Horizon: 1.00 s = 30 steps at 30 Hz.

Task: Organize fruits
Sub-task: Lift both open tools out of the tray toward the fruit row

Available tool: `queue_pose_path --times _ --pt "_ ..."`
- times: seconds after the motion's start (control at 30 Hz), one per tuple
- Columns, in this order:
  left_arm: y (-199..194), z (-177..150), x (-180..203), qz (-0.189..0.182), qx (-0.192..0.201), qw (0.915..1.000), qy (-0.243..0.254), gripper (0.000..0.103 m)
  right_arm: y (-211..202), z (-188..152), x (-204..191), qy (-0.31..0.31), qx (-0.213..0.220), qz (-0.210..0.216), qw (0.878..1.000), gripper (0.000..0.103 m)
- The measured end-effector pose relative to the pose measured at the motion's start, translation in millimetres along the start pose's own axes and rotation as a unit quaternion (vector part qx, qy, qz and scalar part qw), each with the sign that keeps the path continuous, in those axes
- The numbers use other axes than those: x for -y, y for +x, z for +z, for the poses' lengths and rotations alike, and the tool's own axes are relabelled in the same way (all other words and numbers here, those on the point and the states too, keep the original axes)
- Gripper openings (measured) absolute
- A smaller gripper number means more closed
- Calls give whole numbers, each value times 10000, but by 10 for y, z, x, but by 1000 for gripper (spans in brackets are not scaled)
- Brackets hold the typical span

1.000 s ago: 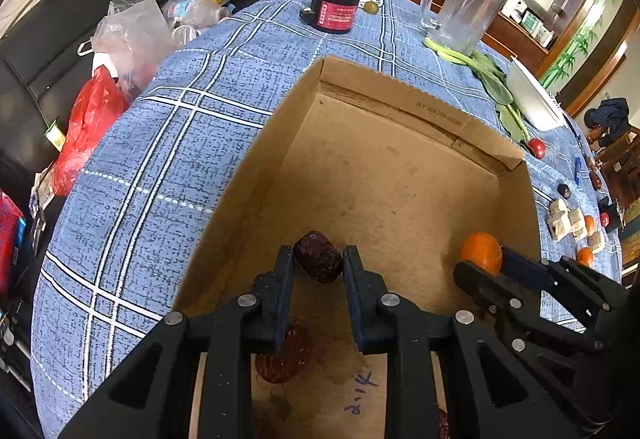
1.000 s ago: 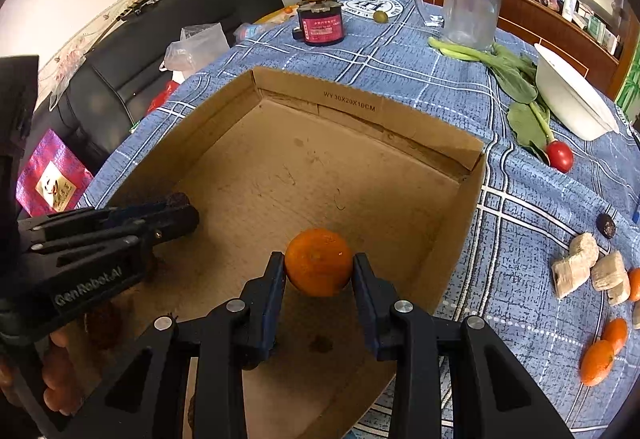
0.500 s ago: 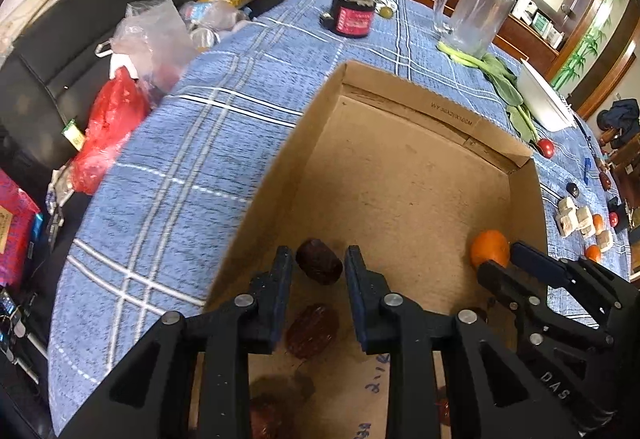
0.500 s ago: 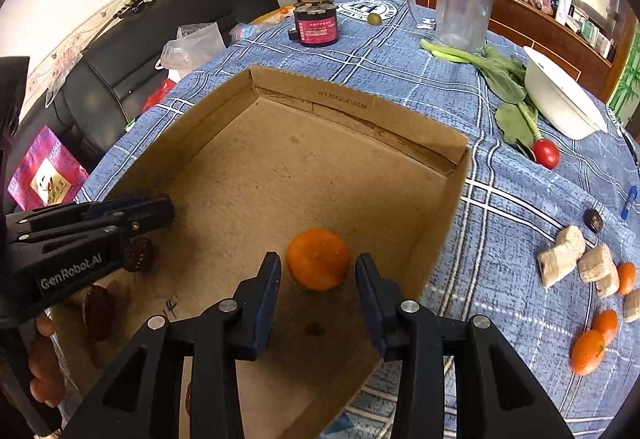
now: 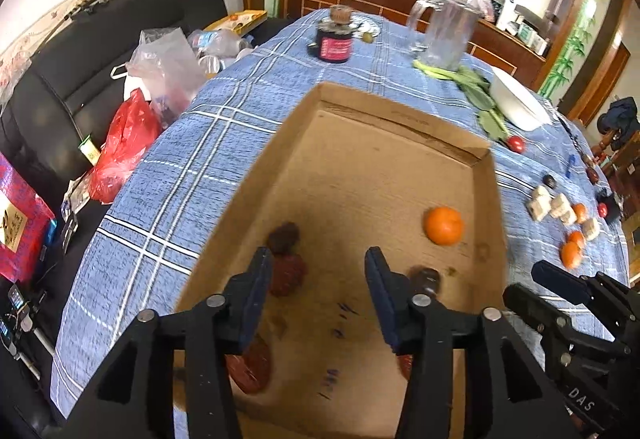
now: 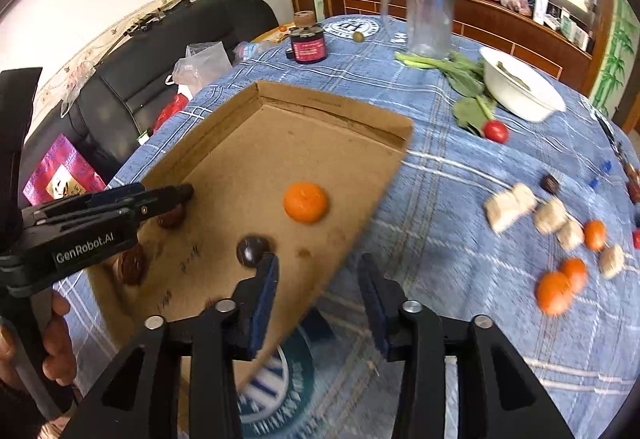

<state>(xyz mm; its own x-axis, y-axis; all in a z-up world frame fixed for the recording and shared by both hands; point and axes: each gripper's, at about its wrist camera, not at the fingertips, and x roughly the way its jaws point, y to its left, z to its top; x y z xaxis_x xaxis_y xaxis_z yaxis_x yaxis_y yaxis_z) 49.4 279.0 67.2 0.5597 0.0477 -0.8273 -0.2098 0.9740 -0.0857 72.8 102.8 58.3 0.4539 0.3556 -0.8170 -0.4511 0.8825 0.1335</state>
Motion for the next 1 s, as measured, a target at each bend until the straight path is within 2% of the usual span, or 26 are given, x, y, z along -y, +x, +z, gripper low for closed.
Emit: queue_pose_path --times 0.3,0.5,0.63,0.8,1.0 --pt "-196 -220 615 -307 58 9987 405 61 -359 -534 469 441 -50 -135 9989 53" --pt "-211 -351 1114 -483 -23 9954 830 63 -580 -929 968 927 -83 -357 9950 53" --pt "-182 -417 1429 -565 -119 9927 1059 64 -722 -1055 1360 1279 -8 -530 9904 52" --pt "-141 -504 1720 -591 -212 9900 1261 64 -827 -1041 1817 1571 140 -690 9851 52" --pt "-43 -589 1957 -559 -407 9874 1421 64 -673 -700 2161 1485 279 -727 9858 52"
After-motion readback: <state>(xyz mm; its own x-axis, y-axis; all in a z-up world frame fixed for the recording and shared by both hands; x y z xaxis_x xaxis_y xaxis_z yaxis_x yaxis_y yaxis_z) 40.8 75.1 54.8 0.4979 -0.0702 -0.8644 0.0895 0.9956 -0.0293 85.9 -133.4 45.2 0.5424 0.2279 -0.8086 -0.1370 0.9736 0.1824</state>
